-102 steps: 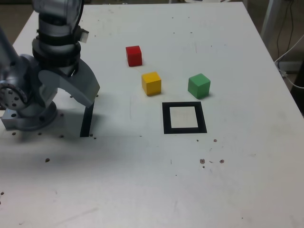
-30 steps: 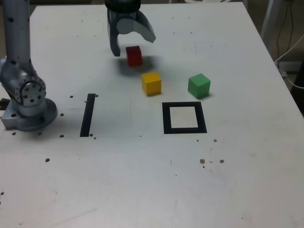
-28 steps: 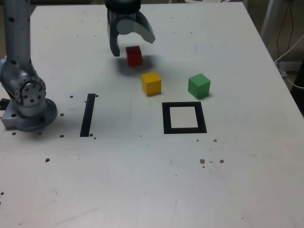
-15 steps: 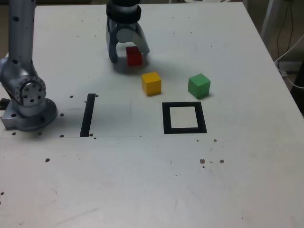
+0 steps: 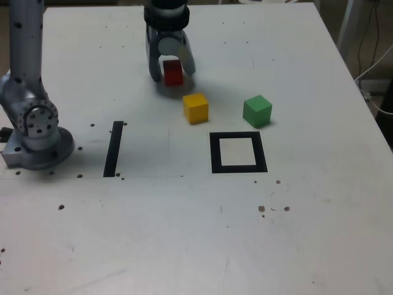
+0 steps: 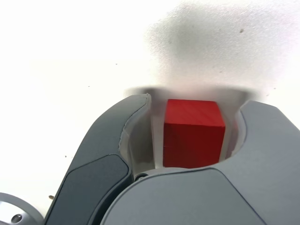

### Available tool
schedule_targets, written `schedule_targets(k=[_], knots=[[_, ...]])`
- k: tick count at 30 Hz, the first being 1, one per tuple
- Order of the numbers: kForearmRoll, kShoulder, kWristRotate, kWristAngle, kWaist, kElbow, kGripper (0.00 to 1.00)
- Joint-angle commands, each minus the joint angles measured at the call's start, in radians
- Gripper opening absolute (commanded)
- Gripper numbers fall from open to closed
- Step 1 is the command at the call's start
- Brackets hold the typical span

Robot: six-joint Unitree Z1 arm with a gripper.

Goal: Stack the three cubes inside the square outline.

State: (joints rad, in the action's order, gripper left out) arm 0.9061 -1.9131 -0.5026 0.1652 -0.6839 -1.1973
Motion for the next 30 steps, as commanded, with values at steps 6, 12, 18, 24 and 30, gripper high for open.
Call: schedule_targets(k=[6, 12, 18, 24, 30], knots=[[-0.007, 0.01, 0.001, -0.007, 0.0, -0.003, 0.32], [-0.006, 0.019, 0.001, -0.014, 0.0, -0.002, 0.2], [0.024, 0.057, 0.001, -0.037, 0.017, -0.009, 0.19], [0.097, 0.161, 0.033, -0.071, 0.123, -0.035, 0.19], [0.183, 0.206, 0.175, -0.059, 0.34, -0.071, 0.19]])
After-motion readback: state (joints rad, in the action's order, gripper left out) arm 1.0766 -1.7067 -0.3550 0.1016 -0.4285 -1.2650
